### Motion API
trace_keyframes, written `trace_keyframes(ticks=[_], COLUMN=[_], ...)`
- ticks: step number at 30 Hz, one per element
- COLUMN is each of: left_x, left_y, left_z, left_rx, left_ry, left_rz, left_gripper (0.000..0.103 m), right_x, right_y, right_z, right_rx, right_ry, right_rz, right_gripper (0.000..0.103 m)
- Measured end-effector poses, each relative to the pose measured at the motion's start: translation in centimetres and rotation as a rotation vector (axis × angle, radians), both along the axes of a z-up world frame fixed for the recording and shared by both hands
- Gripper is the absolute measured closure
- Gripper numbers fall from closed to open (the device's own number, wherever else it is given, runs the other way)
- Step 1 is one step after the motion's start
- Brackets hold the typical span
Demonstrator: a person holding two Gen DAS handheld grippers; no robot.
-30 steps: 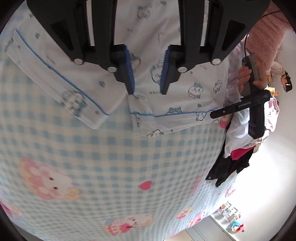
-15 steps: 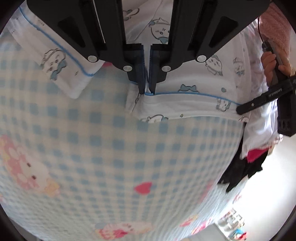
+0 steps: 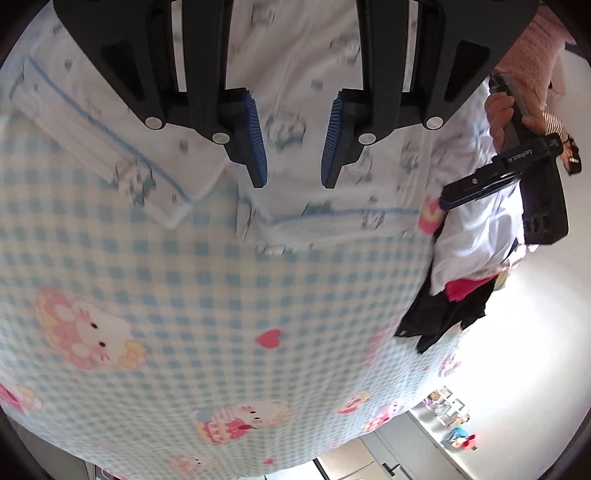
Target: Fold clothes
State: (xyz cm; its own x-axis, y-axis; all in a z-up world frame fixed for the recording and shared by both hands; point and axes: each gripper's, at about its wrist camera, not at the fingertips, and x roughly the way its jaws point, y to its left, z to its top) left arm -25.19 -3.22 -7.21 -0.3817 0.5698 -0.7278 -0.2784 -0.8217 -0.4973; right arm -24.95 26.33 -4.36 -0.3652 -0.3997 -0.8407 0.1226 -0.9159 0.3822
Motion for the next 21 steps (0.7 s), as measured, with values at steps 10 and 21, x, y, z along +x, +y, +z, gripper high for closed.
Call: trace_keyframes(ticks=[10,21], left_x=[10.5,14.9], left_y=[9.1,8.7], left_z=[-3.5,-4.4], left_rx=[-0.245,-0.229], left_ry=[-0.025,-0.048], left_rz=[-0.16,-0.074], left_gripper=[0.072,0.071], right_x=[15.6,23.4], right_y=[-0.4,1.7], right_z=[-1.7,-4.3], right_rx=[0.106,0.031], right_ry=[-0.06,-0.053], right_rz=[0.011,-0.173], right_gripper=[0.072,0.072])
